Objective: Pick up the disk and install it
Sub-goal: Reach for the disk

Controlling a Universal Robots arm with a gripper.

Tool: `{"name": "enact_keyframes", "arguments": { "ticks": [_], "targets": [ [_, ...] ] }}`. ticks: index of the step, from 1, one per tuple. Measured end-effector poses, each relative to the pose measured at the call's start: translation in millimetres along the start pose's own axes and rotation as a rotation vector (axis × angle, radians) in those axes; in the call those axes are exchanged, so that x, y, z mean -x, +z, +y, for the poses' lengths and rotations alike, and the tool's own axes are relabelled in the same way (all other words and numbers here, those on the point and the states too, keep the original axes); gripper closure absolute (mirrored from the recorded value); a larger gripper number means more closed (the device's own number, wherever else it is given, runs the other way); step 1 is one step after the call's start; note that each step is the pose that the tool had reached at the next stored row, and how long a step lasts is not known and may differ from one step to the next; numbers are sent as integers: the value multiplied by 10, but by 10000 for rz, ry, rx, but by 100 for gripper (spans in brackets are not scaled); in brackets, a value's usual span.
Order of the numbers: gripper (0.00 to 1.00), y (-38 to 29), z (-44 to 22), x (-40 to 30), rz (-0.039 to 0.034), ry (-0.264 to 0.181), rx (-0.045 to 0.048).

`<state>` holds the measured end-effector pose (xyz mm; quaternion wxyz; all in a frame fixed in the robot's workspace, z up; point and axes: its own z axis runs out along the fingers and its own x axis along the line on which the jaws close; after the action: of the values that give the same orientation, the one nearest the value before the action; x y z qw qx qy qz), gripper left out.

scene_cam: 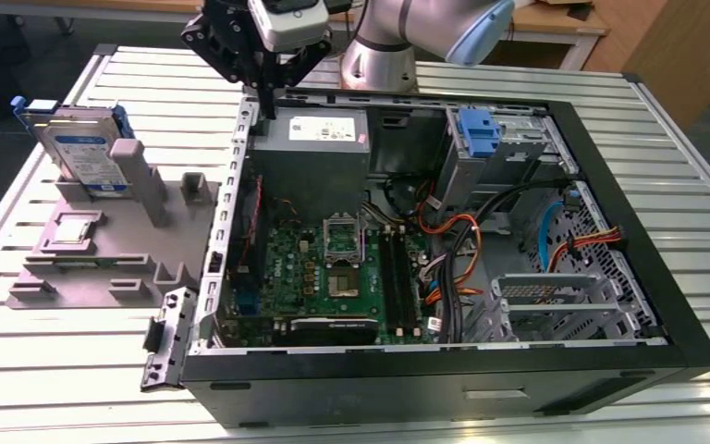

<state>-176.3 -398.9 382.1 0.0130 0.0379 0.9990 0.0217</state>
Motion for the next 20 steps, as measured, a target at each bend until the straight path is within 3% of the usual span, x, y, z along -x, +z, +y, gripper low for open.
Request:
{"name": "enact_keyframes", "arguments": {
  "ticks": [20],
  "targets": [
    [90, 9, -4, -53, 0, 0, -1]
  ]
}}
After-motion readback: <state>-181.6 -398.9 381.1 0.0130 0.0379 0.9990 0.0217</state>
